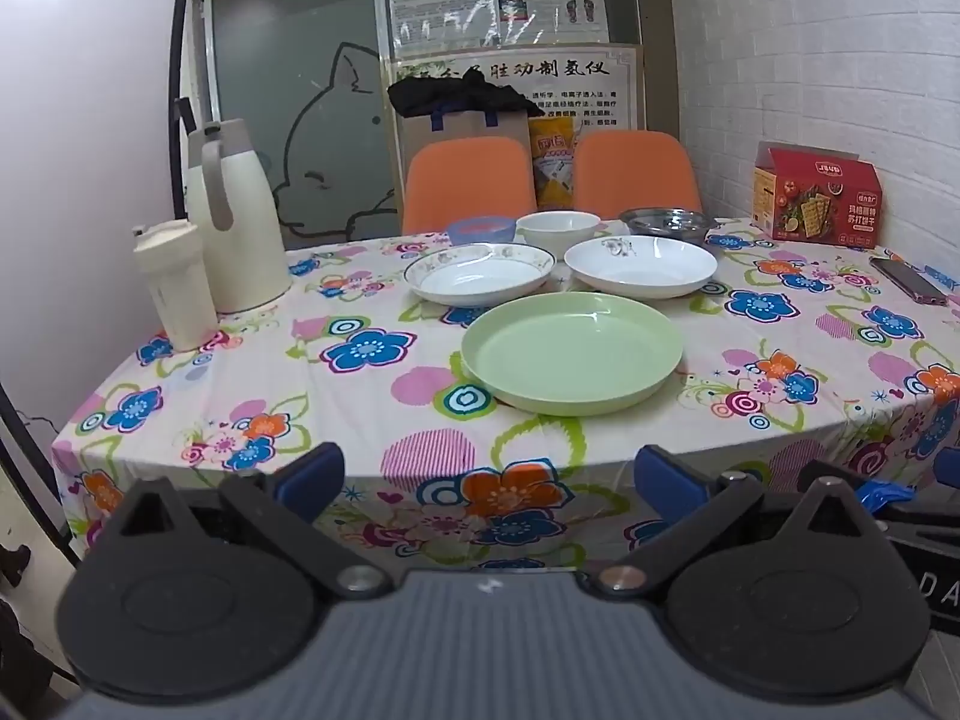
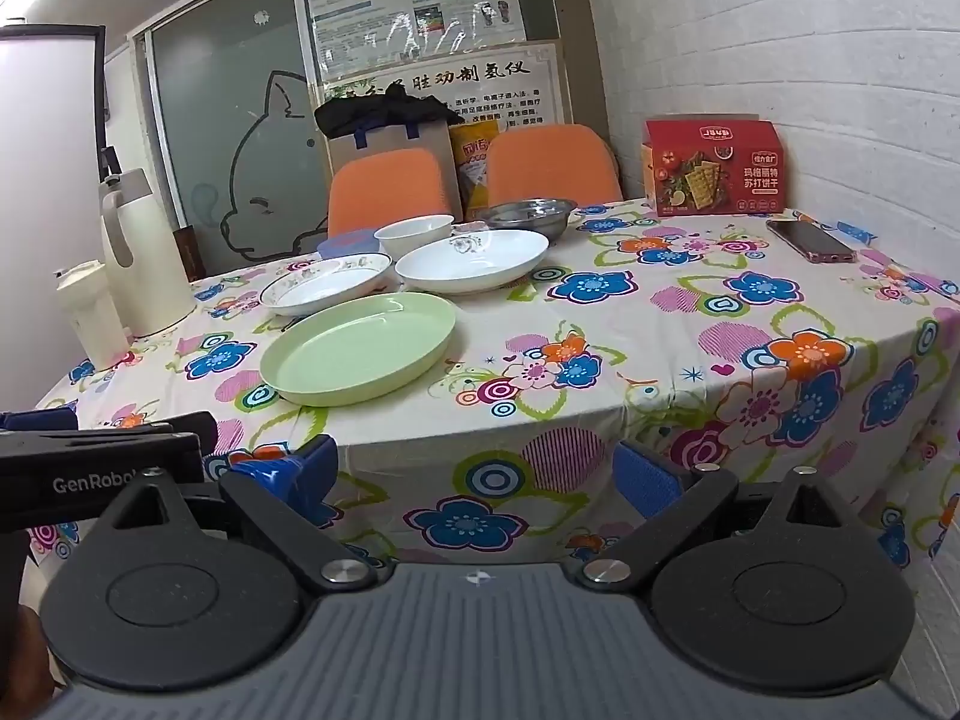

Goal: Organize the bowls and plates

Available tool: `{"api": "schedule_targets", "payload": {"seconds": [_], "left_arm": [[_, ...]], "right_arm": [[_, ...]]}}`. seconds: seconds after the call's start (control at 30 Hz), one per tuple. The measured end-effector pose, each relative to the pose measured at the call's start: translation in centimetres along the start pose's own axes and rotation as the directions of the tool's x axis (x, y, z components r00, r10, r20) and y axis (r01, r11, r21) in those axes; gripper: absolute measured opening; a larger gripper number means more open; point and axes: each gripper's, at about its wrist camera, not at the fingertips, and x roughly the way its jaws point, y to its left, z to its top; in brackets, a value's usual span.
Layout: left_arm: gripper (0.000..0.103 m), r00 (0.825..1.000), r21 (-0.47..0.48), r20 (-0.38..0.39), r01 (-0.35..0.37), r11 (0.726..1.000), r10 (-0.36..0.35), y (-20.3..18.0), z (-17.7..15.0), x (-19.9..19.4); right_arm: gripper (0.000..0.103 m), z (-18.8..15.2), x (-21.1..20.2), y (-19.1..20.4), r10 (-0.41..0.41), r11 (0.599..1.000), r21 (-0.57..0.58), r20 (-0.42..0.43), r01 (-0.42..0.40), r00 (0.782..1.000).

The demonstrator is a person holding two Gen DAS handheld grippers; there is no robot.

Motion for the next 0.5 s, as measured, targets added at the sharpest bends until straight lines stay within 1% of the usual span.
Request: {"api": "schedule_targets", "payload": {"seconds": [0.5], "left_arm": [[0.103,1.0,-0.008,-0.012,0.0,1.0,0.0,0.03,-0.11,0.01]], "right_arm": [[0.086,-0.35,0.19,0.24,0.012,1.0,0.004,-0.008,-0.012,1.0]]}}
